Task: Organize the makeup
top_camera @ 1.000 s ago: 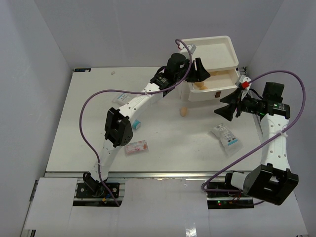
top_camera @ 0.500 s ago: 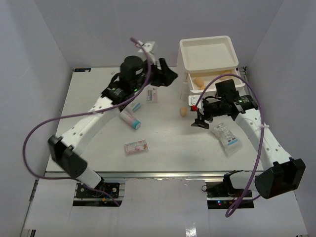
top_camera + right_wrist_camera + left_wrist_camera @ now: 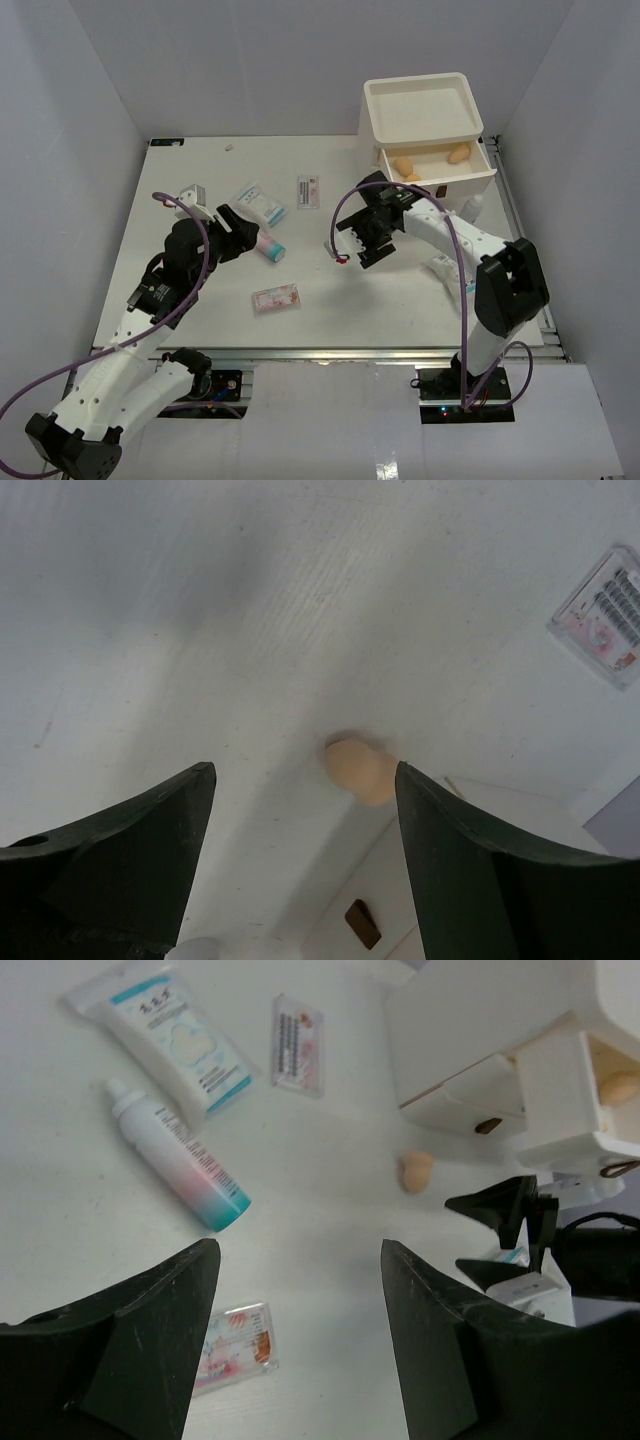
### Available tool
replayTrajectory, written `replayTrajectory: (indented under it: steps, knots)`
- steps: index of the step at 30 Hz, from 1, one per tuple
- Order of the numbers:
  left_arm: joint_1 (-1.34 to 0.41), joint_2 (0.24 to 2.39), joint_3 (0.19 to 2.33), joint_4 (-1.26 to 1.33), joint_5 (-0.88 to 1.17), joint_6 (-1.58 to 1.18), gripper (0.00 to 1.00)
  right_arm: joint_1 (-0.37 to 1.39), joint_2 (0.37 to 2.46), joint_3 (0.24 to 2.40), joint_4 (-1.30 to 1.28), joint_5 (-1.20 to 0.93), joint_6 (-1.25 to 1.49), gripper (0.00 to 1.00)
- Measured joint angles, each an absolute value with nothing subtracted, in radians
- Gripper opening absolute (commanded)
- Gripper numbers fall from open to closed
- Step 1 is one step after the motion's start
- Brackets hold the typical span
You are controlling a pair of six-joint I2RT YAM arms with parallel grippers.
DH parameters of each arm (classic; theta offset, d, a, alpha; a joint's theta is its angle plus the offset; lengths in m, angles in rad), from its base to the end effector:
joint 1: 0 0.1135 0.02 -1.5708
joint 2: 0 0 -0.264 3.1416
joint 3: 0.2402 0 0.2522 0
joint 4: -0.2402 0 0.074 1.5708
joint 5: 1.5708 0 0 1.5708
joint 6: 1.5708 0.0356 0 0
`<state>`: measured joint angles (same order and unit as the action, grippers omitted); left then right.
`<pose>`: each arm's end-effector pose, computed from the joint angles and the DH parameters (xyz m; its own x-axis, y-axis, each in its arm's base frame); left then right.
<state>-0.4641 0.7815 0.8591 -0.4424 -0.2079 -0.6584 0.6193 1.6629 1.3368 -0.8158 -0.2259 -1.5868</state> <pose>0.1587 -0.0712 0.3394 -0.4148 -0.4618 -0.7840 0.0149 0.8581 -0.5133 0.2728 0.2043 0.2559 0.6533 -0.7310 -0.1970 -0.7302 -0.5396 -0.4191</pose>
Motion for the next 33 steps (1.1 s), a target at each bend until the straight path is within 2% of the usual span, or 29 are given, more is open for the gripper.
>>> replayTrajectory:
  steps: [9, 20, 25, 33]
  knots:
    - [-0.464, 0.739, 0.808, -0.494, -0.24, -0.727, 0.77, 0.617, 1.927, 1.504, -0.78, -0.033, -1.719, 0.75]
    - [-0.464, 0.767, 0.801, -0.486, -0.243, -0.742, 0.77, 0.617, 2.099, 1.586, -0.761, 0.14, -1.794, 0.7]
    - [-0.464, 0.783, 0.794, -0.484, -0.242, -0.743, 0.77, 0.616, 2.149, 1.613, -0.761, 0.198, -1.807, 0.58]
    - [-0.464, 0.789, 0.791, -0.477, -0.236, -0.753, 0.77, 0.609, 2.166, 1.624, -0.756, 0.233, -1.809, 0.2]
